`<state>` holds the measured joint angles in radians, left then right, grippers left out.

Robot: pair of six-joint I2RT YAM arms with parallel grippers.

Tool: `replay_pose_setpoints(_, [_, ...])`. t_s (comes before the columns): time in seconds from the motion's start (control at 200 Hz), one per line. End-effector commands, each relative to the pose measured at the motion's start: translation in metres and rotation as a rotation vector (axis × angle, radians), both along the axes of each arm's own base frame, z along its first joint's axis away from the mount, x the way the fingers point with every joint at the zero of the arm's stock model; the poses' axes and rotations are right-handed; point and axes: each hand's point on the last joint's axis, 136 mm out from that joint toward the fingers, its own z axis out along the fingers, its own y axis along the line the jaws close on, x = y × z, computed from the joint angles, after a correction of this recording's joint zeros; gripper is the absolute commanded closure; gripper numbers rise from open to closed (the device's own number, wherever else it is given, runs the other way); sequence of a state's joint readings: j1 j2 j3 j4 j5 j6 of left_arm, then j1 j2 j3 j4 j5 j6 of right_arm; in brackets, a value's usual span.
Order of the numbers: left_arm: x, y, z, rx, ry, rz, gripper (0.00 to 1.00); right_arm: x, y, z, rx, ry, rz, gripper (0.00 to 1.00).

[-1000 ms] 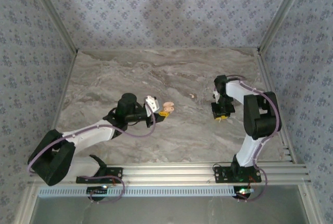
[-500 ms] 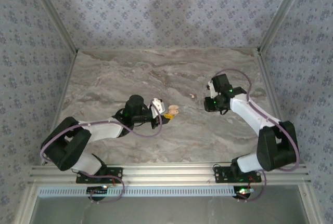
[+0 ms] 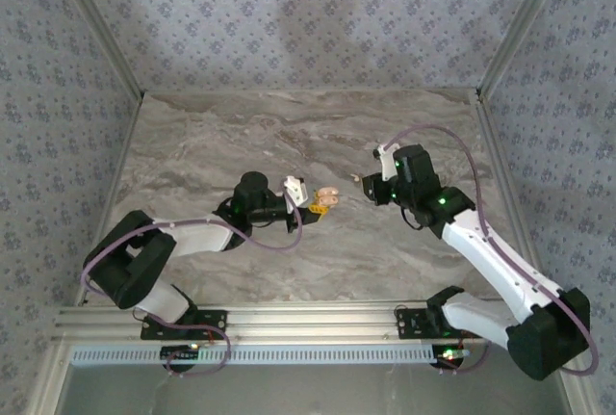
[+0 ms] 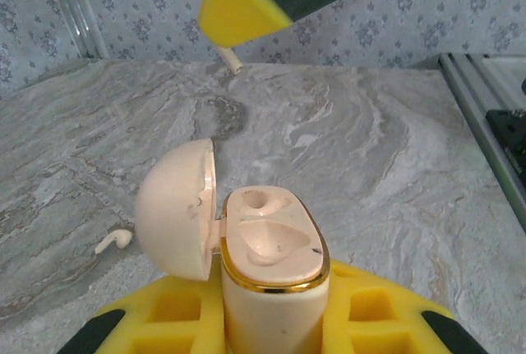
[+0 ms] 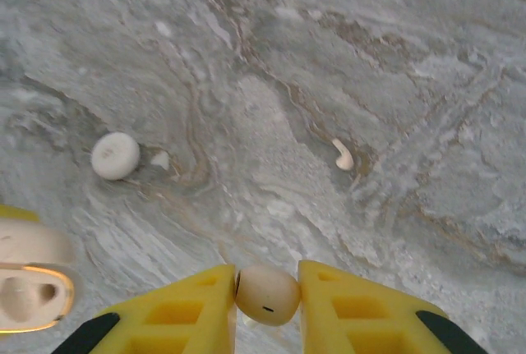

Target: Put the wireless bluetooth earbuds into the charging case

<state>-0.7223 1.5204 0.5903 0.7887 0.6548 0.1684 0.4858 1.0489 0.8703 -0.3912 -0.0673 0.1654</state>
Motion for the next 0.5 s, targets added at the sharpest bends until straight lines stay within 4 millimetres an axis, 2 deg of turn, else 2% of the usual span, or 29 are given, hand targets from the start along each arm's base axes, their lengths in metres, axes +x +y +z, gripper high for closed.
replay_pose_setpoints(0.0, [-0.002, -0.010, 0.025, -0.109, 0.019, -0.044, 0.85, -0.003, 0.008, 0.022, 0.065, -0.090, 0.028, 0.73])
replay_pose_setpoints(0.165, [-0.001, -0.013, 0.030, -0.127, 0.025, -0.043, 0.85, -0.010, 0.016, 0.038, 0.120, -0.155, 0.075, 0.74])
replay_pose_setpoints(0.495, [-0.002, -0.014, 0.042, -0.131, 0.022, -0.054, 0.85, -0.016, 0.038, 0.049, 0.153, -0.222, 0.174, 0.74])
